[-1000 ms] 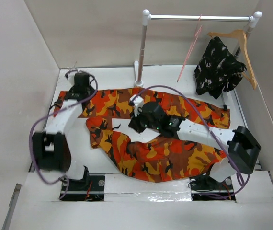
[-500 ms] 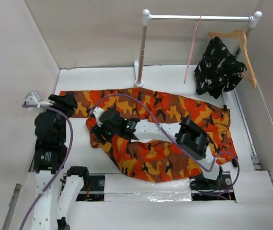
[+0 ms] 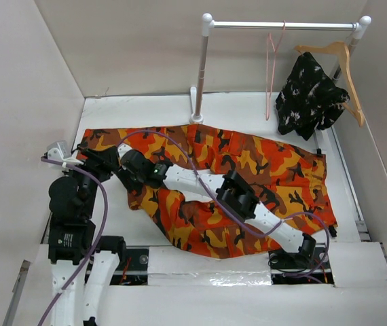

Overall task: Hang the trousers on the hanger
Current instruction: Flatten out the trousers at the center of the board.

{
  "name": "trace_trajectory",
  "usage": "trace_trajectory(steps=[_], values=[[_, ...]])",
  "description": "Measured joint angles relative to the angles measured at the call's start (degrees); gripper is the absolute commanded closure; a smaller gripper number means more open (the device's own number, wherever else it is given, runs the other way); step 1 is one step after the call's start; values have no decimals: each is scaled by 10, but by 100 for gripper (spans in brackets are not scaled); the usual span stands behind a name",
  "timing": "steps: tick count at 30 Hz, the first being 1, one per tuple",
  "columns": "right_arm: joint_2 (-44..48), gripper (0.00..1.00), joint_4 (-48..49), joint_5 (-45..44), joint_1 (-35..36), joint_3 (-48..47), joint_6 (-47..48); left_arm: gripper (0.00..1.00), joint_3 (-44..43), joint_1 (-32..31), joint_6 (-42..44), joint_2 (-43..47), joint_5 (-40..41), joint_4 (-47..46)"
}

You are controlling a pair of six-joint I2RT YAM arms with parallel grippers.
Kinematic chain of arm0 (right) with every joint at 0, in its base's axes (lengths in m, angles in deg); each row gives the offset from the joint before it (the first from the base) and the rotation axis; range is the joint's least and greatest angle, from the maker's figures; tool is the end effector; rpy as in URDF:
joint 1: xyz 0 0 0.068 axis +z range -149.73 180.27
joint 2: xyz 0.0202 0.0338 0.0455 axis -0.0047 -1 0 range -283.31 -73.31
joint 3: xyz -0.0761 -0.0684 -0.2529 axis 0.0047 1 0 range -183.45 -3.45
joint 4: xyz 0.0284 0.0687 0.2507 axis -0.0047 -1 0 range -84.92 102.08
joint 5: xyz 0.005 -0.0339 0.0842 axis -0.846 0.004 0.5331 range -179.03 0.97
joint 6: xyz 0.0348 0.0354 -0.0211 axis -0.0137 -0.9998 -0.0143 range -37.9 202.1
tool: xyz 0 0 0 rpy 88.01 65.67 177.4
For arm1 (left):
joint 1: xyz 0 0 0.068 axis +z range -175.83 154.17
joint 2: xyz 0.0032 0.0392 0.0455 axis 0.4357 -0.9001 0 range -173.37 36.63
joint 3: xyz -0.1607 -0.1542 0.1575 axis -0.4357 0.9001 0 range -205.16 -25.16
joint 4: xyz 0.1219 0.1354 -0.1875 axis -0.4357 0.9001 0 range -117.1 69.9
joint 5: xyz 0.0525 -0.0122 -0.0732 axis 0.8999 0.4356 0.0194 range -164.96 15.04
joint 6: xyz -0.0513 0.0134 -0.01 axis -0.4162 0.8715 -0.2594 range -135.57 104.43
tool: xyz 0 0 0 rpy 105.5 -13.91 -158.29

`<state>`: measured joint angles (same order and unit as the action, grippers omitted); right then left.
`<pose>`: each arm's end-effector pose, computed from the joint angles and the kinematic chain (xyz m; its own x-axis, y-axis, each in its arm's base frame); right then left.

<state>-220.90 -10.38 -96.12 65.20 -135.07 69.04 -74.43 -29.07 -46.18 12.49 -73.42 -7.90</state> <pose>0.2499 0.5241 0.1773 -0.4503 -0.4336 -0.7805 -0.7762 0.6221 0.1022 0.0843 -0.0038 0.3912 0.0737 -0.5140 -0.8546 0.0782 0.8573 -0.5089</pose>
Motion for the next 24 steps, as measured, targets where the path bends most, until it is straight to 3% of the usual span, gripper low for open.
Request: trace_trajectory(steps=[1,2,4,5,11,18,21,24], values=[[-7,43,-3,0,-2,-6,-5,44,4,0,4,0,-7,1],[-12,67,-6,1,-4,-11,-10,44,9,0,8,0,-12,1],[-18,83,-12,3,-8,-14,-20,44,16,0,16,0,-18,3],[-18,100,-14,3,-8,-14,-24,44,19,0,20,0,-20,5],[55,100,30,16,-12,103,-31,43,21,0,30,1,-19,8],[362,100,78,71,-27,336,-17,40,20,0,29,-17,-11,7],[502,100,137,132,-84,414,-21,41,20,0,22,-42,-18,3],[569,100,200,181,-191,492,-29,43,22,0,16,-71,-28,-9]])
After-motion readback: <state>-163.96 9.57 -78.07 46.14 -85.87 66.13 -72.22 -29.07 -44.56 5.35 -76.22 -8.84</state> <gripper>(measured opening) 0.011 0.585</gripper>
